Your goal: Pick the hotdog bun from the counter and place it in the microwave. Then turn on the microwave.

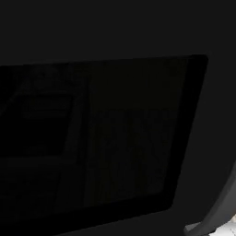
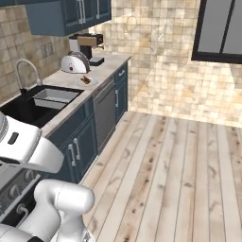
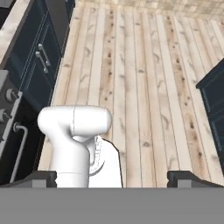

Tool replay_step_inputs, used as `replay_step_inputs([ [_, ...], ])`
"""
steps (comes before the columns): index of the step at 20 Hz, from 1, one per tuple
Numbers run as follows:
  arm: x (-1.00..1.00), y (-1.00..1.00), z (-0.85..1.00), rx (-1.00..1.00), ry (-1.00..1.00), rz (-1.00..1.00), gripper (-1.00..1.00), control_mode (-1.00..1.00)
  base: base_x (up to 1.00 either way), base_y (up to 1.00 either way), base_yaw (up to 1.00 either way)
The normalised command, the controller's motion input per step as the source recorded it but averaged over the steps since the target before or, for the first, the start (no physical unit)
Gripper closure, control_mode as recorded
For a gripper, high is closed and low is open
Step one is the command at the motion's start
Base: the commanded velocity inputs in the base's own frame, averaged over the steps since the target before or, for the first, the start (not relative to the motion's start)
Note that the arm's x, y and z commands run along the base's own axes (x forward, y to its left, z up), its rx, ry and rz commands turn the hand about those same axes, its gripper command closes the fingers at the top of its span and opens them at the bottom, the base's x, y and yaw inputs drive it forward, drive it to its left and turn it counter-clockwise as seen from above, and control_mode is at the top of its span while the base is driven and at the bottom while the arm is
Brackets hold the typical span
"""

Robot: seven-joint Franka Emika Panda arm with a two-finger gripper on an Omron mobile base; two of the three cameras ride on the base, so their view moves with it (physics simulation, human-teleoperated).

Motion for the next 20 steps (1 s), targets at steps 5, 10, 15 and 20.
replay_step_inputs([
  [5, 0.00, 0.00, 0.00, 0.00, 0.00, 0.00, -1.00, 1.00, 0.22, -0.28, -0.02],
  [10, 0.00, 0.00, 0.00, 0.00, 0.00, 0.00, -1.00, 1.00, 0.22, -0.54, 0.00],
  [15, 0.00, 0.00, 0.00, 0.00, 0.00, 0.00, -1.00, 1.00, 0.25, -0.62, 0.00],
  [20, 0.00, 0.00, 0.00, 0.00, 0.00, 0.00, -1.00, 1.00, 0.33, -0.59, 0.00],
])
